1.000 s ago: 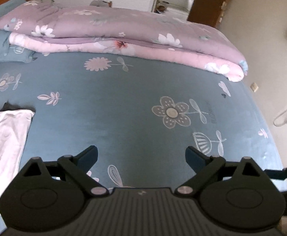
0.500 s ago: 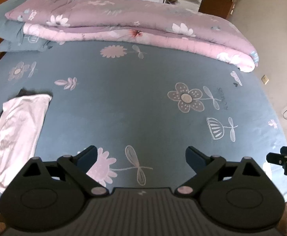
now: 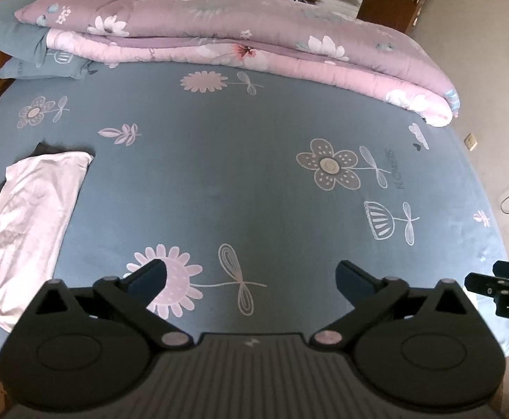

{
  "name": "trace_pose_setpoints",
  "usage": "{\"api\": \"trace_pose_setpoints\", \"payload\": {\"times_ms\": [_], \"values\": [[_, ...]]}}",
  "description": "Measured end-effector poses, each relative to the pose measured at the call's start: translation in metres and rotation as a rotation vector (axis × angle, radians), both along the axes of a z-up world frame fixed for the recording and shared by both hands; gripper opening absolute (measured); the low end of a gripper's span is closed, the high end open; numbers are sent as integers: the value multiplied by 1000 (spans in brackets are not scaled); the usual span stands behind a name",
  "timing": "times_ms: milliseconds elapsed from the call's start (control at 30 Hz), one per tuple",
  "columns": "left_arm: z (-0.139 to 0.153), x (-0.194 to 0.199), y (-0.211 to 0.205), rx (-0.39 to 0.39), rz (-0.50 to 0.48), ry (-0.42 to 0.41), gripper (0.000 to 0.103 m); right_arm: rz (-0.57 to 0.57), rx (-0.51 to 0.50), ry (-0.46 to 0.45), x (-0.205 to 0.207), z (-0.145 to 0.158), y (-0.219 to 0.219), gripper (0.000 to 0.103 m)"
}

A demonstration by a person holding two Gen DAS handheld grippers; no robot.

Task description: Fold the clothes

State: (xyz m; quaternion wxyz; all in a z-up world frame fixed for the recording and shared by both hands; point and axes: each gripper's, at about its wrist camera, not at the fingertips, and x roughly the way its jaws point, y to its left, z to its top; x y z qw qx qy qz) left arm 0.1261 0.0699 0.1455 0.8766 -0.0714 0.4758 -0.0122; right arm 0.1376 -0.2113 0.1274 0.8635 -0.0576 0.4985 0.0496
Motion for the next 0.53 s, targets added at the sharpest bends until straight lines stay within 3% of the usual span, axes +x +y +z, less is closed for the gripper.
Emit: {"api": "trace_pose_setpoints", "payload": {"times_ms": [533], "values": [[-4,-5,-4,29,-1,10,102,-1,3,16,-5,-7,2,67]]}}
